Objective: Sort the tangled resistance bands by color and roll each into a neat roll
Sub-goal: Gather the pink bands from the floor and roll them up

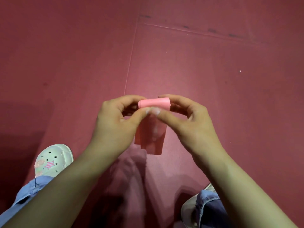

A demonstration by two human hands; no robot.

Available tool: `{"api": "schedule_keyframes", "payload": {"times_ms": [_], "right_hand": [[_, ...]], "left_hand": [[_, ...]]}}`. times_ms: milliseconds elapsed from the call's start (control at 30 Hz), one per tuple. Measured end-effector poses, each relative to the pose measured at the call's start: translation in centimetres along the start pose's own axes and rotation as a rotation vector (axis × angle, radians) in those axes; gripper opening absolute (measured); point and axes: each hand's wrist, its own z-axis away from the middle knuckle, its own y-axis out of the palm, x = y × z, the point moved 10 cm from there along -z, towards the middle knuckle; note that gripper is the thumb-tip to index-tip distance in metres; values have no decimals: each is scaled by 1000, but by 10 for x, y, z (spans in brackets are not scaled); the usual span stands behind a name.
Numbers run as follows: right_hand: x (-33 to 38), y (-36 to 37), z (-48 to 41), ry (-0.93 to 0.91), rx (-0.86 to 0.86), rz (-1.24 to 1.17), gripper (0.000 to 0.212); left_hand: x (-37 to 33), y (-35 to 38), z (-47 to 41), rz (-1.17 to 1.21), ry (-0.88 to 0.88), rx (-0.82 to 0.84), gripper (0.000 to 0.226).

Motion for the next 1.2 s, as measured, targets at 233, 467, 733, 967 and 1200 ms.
{"api": "schedule_keyframes", "payload": {"times_ms": [233,467,733,967,1200], "right_hand": [[-8,-7,-4,39,-53,-189,21],[-20,-11,-2,170,-97,-239,8],[-26,-4,-1,236,-60,-234,15],[-28,2,0,250,-10,-112,24],[-3,5,-1,23,11,-151,27]], "left_hand": [[12,0,1,94,-95,1,51],[6,7,2,165,-44,31,31],[3,1,1,215,-19,-18,29],[0,-1,1,80,3,-53,16],[14,-3,0,208,-111,-71,7]]}}
